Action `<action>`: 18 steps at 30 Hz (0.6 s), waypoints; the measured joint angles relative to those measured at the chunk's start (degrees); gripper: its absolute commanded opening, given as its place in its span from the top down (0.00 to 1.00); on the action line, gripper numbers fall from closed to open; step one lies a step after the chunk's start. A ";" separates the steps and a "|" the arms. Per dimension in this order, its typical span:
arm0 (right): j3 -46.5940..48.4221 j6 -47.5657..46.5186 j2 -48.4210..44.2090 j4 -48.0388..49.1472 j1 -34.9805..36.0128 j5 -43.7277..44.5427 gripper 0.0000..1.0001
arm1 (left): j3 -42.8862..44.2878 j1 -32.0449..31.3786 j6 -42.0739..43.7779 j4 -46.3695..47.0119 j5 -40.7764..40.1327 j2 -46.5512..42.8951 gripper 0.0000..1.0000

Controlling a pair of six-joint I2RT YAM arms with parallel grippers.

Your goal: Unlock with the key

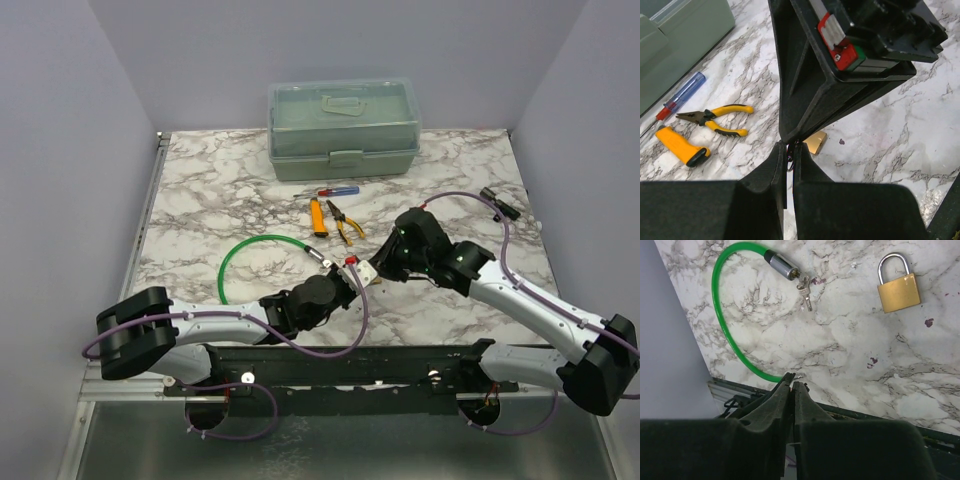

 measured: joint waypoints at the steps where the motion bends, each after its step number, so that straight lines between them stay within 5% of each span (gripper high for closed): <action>1: -0.02 -0.13 -0.24 0.04 0.00 0.02 0.85 | 0.00 0.00 0.02 0.07 0.02 -0.13 1.00; 12: 0.00 -1.62 -3.61 0.44 0.85 -0.35 0.58 | -4.63 -0.02 -0.63 2.14 2.23 -8.50 1.00; 18: 0.11 -3.13 -6.32 1.90 0.79 0.28 0.50 | -9.03 0.44 -2.32 3.19 3.50 -14.82 1.00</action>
